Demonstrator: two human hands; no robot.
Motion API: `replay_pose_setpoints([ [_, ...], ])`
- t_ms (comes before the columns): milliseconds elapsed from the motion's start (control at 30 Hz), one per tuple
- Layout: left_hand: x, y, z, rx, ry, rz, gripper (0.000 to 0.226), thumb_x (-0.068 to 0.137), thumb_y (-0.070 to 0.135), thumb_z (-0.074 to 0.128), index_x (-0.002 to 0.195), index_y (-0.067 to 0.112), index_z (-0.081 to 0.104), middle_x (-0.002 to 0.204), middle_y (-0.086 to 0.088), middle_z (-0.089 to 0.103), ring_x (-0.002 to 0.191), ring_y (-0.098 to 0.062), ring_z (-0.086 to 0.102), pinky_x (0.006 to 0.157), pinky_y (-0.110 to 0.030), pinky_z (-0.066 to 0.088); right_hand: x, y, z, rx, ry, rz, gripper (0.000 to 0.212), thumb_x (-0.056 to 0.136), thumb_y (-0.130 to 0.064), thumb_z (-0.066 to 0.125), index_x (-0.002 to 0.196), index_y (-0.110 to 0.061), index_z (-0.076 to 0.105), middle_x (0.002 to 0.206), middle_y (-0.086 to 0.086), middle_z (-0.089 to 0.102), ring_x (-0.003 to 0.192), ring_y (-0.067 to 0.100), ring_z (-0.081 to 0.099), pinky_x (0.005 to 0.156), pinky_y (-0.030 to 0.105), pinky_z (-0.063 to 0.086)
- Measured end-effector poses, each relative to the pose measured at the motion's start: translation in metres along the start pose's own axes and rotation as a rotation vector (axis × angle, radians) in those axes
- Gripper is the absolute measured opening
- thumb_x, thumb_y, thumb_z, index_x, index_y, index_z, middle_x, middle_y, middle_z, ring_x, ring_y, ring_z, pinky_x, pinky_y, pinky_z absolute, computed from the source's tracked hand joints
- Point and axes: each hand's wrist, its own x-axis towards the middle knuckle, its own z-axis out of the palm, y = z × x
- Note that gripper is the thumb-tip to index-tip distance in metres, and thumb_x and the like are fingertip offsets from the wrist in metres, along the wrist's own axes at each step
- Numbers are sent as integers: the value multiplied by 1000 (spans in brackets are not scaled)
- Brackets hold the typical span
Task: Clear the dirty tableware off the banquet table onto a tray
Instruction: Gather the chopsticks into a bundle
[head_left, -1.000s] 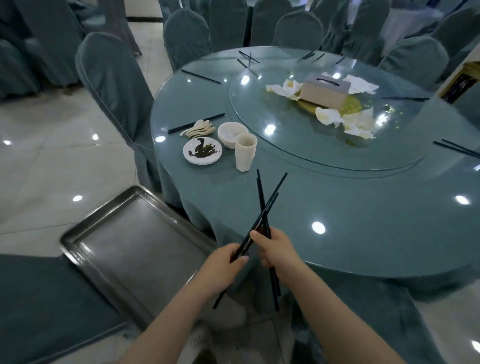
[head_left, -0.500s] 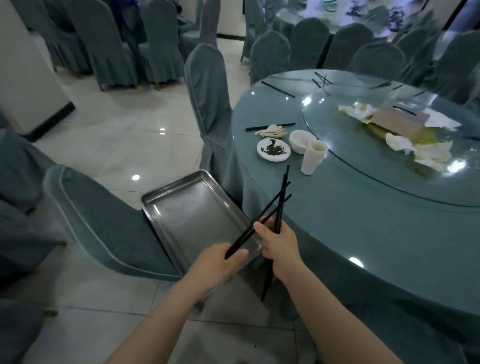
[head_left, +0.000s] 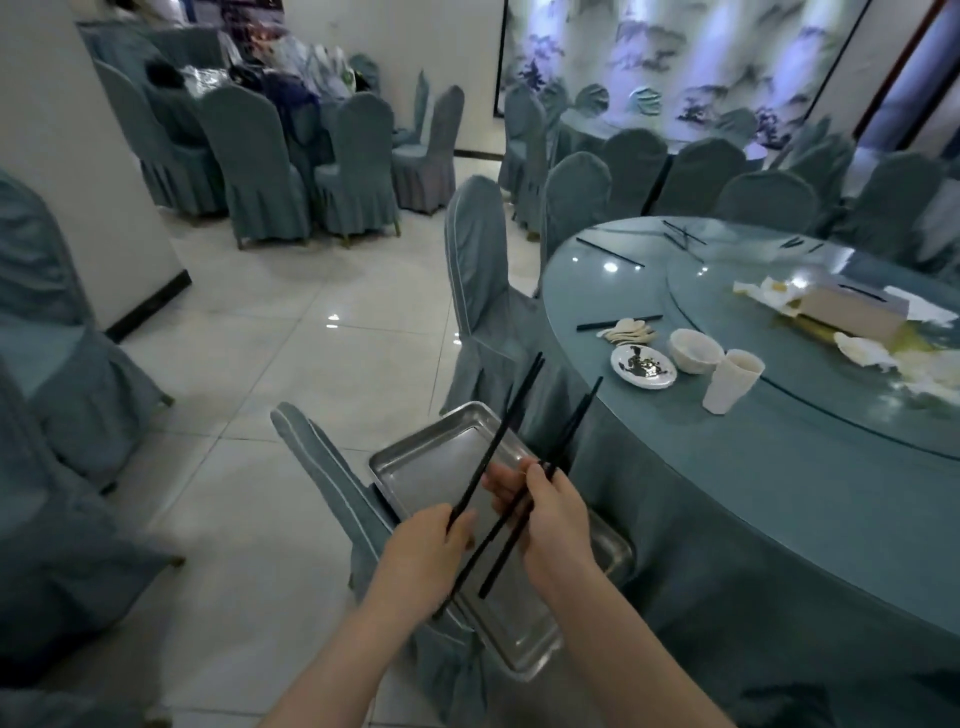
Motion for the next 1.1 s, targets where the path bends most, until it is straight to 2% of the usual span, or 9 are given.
replay_pose_setpoints([
  [100, 25, -4, -17, 24, -74, 64, 39, 101, 38, 35, 65, 23, 44, 64, 8, 52, 60, -8, 49, 52, -19, 31, 10, -1, 19, -60, 31, -41, 19, 102, -18, 41, 106, -11, 58, 91, 4, 76, 86, 16, 72, 73, 31, 53],
  [200, 56, 1, -32, -56, -187, 113, 38, 101, 38, 35, 70, 21, 50, 69, 3, 60, 67, -18, 59, 62, -30, 44, 34, -4, 38, -48, 46, -66, 21, 102, -18, 40, 106, -11, 59, 96, 5, 75, 90, 17, 72, 79, 36, 54],
  [333, 102, -3, -49, -372, -381, 18, 34, 101, 36, 37, 98, 11, 60, 76, -8, 72, 67, -22, 69, 67, -38, 58, 80, -1, 65, -47, 44, -83, 21, 103, -18, 38, 113, -13, 56, 101, 3, 75, 97, 16, 70, 83, 36, 53],
  [500, 165, -18, -85, -480, -501, -71, 30, 101, 34, 37, 103, 12, 58, 66, -4, 68, 56, -15, 64, 52, -22, 50, 141, -6, 110, -104, -10, -99, 20, 104, -19, 36, 112, -17, 53, 105, 1, 74, 100, 13, 69, 86, 37, 52],
  [633, 218, -36, -110, -495, -557, -86, 27, 100, 31, 38, 89, 13, 55, 54, 4, 51, 44, -10, 45, 44, -22, 39, 184, -11, 143, -151, -79, -89, 19, 103, -18, 37, 116, -17, 51, 106, -2, 74, 103, 13, 68, 68, 30, 52],
  [733, 257, -57, -133, -546, -625, -138, 27, 99, 32, 39, 79, 17, 49, 49, 9, 40, 41, -8, 32, 41, -20, 28, 213, -19, 165, -32, -80, -73, 17, 100, -9, 42, 111, -8, 55, 103, 10, 74, 98, 23, 70, 76, 31, 57],
  [933, 349, -116, -194, -280, -736, -37, 30, 93, 42, 51, 74, 19, 46, 51, 11, 39, 40, -6, 31, 40, -19, 28, 292, -23, 222, 241, 32, 5, 19, 100, -18, 46, 110, -5, 55, 99, 17, 72, 89, 30, 71, 73, 39, 58],
  [1033, 394, -149, -233, -129, -776, 21, 28, 93, 40, 54, 80, 16, 50, 57, 7, 42, 43, -6, 35, 43, -18, 33, 334, -21, 264, 424, 145, 19, 28, 99, -34, 46, 99, -10, 60, 73, 6, 66, 67, 22, 67, 68, 36, 58],
  [1100, 424, -171, -262, -65, -772, 51, 27, 93, 38, 54, 80, 15, 49, 61, 4, 43, 44, -7, 37, 43, -19, 34, 363, -17, 299, 537, 212, 25, 42, 98, -48, 40, 87, -12, 60, 59, 1, 51, 51, 16, 54, 63, 31, 52],
])
